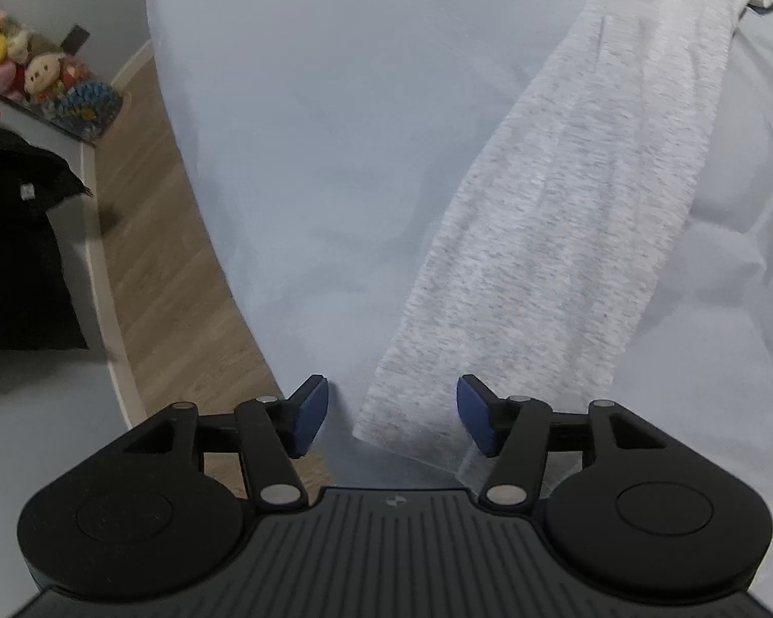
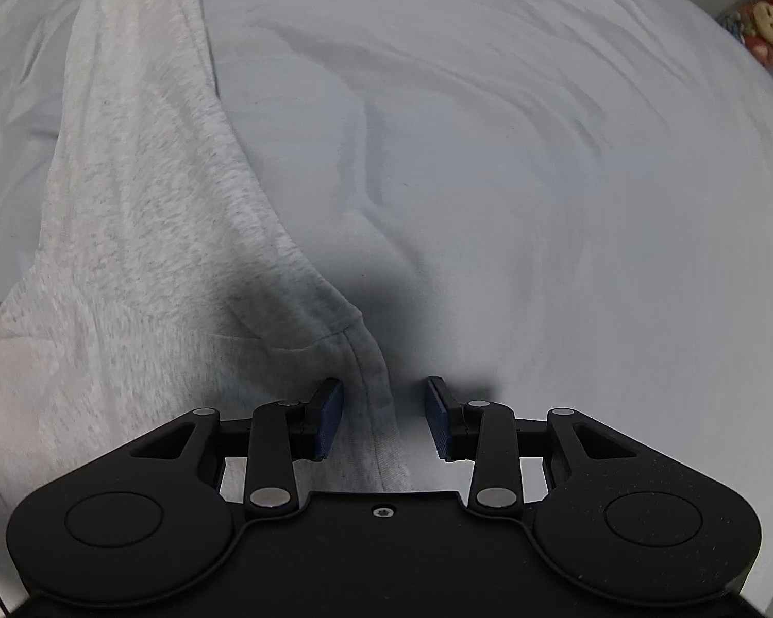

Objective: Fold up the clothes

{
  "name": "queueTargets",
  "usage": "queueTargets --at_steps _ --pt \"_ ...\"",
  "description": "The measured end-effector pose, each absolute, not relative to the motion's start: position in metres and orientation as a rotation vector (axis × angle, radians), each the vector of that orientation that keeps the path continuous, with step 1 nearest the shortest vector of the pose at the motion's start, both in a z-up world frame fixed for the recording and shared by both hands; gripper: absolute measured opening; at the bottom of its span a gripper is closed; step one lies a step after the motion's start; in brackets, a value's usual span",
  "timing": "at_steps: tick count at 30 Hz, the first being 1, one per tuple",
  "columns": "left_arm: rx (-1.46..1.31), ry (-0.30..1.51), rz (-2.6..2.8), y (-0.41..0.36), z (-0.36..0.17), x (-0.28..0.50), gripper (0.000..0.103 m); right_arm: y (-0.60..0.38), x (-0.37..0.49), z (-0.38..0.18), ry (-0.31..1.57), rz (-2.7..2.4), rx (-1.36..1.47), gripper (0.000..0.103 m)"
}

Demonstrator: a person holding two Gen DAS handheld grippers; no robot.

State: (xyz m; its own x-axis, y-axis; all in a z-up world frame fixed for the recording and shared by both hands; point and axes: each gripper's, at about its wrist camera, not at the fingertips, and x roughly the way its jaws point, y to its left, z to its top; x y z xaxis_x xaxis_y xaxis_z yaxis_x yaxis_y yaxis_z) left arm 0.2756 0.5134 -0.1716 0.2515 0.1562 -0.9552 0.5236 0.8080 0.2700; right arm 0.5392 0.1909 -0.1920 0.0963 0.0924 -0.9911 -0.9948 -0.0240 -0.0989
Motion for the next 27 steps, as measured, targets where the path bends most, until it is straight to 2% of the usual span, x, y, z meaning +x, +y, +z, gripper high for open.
queueTargets --at_steps 3,4,6,12,27 --pt "0.59 1.332 -0.281 0.513 -0.171 0.275 0.029 0.191 0.539 -0.191 1.069 1.192 -1.194 0.026" --pt "0.58 1.335 -0.277 0.513 -0.17 0.274 0.021 0.19 0.539 -0.19 1.075 1.19 -1.189 0.017" --pt "0.556 1.332 -0.27 0.513 -0.167 0.272 0.006 0.19 0.536 -0.189 1.067 1.187 -1.191 0.008" --pt "0.511 1.278 -0.26 0.504 -0.142 0.256 0.005 0.182 0.527 -0.174 1.02 1.177 -1.195 0.005" --pt "0.294 0.911 -0.324 0.437 0.017 0.157 0.005 0.129 0.494 -0.112 0.896 1.173 -1.13 0.004"
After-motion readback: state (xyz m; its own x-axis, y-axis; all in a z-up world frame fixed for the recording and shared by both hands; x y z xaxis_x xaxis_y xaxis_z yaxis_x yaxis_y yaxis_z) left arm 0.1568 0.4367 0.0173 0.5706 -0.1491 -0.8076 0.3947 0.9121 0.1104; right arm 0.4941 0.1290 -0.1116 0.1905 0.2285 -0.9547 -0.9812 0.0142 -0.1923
